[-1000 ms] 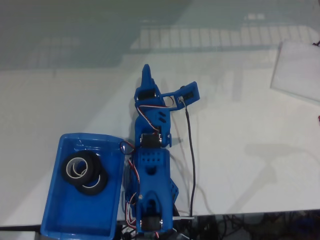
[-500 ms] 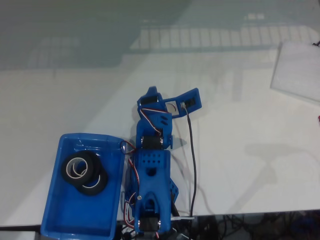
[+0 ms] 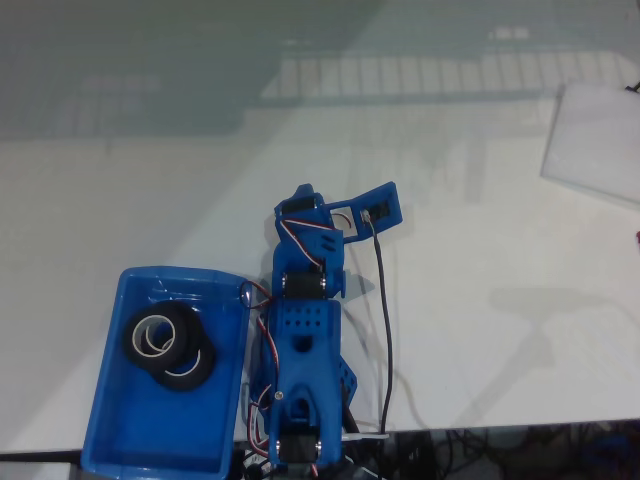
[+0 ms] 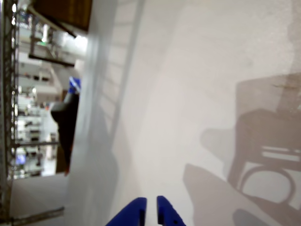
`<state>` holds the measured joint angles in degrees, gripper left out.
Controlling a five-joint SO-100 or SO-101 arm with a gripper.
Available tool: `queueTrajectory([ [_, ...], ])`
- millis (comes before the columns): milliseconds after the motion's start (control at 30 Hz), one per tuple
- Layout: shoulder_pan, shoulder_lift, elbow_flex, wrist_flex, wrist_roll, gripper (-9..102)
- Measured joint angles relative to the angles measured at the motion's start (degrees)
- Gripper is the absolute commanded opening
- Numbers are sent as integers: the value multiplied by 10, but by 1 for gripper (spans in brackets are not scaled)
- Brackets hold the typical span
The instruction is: Grasp all tape and put them in the bin.
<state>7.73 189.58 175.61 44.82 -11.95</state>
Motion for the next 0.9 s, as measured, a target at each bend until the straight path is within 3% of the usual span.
queueTrajectory([
  [900,0,0,0,0,-8,0],
])
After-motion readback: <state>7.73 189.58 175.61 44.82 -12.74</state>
